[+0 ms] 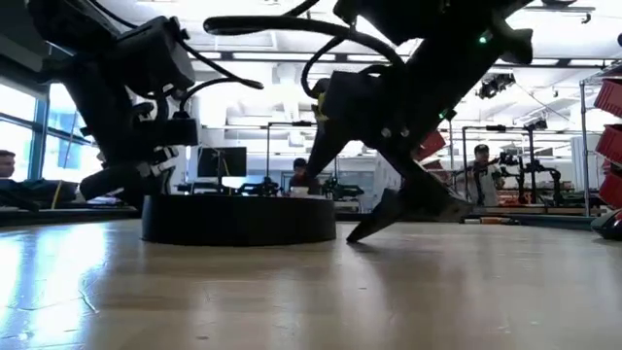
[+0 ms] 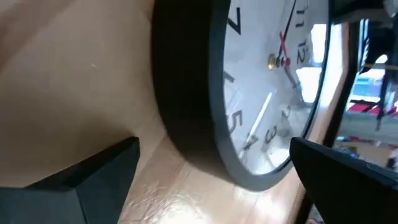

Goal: Insert battery
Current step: Insert the yellow battery into the white-black wall clock

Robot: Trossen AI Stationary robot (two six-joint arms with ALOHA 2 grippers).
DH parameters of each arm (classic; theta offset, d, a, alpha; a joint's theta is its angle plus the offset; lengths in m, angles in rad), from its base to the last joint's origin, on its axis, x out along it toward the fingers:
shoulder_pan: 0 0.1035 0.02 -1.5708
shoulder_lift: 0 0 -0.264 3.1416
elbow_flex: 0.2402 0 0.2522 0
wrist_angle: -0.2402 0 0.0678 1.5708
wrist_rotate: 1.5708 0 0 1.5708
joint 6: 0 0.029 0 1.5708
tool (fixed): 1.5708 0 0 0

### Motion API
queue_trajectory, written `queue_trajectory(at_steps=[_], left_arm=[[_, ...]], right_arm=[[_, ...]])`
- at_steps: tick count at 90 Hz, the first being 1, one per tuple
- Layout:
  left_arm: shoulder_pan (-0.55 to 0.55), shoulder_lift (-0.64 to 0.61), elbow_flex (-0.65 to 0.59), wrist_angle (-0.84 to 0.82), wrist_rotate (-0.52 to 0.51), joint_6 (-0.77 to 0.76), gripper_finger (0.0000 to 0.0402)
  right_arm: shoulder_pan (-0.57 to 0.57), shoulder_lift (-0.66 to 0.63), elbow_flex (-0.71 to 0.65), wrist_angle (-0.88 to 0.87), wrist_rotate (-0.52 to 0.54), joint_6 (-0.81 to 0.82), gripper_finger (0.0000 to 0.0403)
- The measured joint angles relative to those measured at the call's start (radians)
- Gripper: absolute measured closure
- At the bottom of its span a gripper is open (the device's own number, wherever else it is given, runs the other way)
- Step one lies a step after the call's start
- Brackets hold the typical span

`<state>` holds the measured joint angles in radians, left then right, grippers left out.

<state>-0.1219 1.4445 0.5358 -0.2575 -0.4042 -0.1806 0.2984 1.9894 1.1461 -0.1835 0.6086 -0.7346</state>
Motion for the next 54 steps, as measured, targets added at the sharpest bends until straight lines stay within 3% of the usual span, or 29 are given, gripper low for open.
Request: queue_trajectory(at_steps=[10,27,54], left_arm=[[0.000,0.000,0.000,0.032,0.000,0.000,0.0402],[0.000,0.024,0.001,0.079,-0.010,0.005,0.0401],[0.002,0.115,0.006,0.084,-0.045,0.011,0.0401]], right_arm=[[-0.023,-0.002,0.000,0.005,-0.073,-0.017,0.0011],[-0.054,0.009,-0.001,0.035,-0.089,-0.084,0.0011],[0.001,0.020,0.026,0.065,0.052,-0.138,0.0011]])
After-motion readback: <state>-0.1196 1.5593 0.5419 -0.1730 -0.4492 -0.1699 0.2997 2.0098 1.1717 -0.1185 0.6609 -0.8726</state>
